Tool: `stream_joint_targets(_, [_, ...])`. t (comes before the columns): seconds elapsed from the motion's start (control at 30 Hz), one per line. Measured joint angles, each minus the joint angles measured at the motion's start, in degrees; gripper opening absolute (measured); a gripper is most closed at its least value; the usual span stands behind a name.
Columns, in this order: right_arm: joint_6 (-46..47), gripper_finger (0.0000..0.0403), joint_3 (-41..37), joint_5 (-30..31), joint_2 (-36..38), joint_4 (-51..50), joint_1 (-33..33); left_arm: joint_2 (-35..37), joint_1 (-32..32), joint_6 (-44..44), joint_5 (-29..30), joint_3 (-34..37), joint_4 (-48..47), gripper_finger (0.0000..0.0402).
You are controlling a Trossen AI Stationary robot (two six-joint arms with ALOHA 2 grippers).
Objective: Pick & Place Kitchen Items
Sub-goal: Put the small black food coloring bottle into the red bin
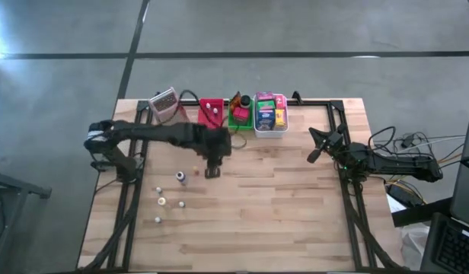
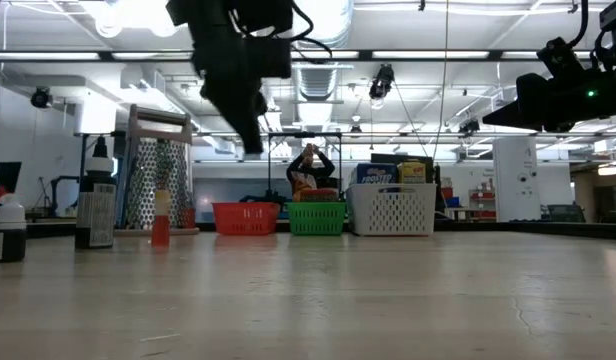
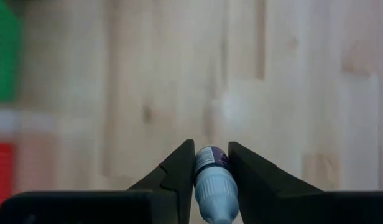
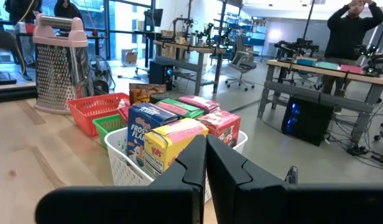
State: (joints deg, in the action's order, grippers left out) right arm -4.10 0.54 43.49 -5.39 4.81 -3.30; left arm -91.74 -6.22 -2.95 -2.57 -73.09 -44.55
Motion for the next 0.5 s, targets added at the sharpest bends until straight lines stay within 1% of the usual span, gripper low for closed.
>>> stream_joint_targets(0.23, [0.0, 0.0008, 0.0, -0.01, -0.02, -0.01, 0.01, 0.02, -8.0, -4.37, -0.13, -6.42, -1.95, 0.0099])
stream_joint_targets(0.5, [0.0, 0.0008, 0.0, -0.01, -0.02, -0.01, 0.0, -0.85, -17.05, -8.3, -1.1, -8.61, -1.95, 0.0099])
